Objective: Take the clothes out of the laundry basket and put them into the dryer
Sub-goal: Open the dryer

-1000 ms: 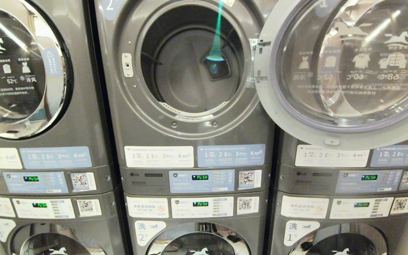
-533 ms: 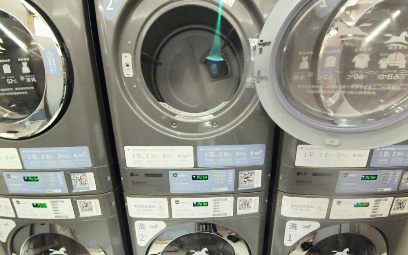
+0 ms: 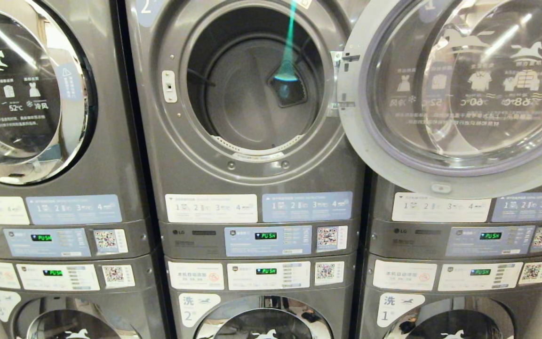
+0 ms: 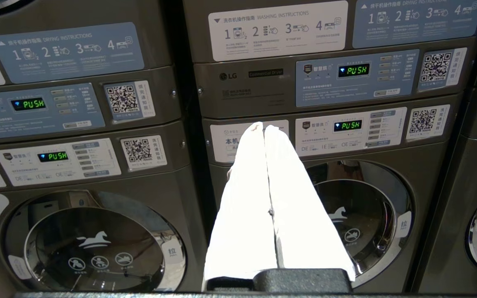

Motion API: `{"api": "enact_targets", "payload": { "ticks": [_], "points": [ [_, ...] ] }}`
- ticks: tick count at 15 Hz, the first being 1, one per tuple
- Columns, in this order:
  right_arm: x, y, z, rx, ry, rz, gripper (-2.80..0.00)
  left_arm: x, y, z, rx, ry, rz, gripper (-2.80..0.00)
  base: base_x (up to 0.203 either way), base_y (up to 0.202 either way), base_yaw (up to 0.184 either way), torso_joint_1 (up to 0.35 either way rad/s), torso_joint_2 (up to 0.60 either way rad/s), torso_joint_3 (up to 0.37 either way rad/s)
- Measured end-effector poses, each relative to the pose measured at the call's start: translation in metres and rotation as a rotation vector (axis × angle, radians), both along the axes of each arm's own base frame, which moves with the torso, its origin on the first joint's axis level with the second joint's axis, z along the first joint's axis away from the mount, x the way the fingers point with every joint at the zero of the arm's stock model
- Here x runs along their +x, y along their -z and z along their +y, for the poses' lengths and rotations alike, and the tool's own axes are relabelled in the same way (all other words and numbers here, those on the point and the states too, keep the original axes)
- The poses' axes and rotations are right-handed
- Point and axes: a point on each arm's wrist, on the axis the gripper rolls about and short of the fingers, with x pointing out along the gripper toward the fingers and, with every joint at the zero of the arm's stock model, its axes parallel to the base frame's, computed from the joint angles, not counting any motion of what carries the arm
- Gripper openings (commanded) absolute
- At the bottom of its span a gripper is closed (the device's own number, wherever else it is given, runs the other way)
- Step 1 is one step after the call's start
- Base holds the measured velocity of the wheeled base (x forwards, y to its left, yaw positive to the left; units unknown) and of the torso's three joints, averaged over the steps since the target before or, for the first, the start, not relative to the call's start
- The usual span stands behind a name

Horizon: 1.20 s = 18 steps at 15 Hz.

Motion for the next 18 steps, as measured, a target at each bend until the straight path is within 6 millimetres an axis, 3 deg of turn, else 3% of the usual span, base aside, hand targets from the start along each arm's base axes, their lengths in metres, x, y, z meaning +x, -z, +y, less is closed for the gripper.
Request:
{"api": "enact_targets", "payload": {
  "ticks": [13,18],
  "points": [
    [0.0,-0.0001,0.0,0.0,0.001,-0.001,-2.8,-0.0001,0.0001,0.0001,-0.006,-0.005,0.0,-2.8,0.0,0.0,0.0,0.0,0.0,0.0],
    [0.0,0.0,-0.0001,0.0,0.001,0.0,-2.8,0.0,0.0,0.0004,-0.03,-0.019,0.0,-2.8,-0.001,-0.158,0.002,0.004,0.0,0.003]
  ]
}}
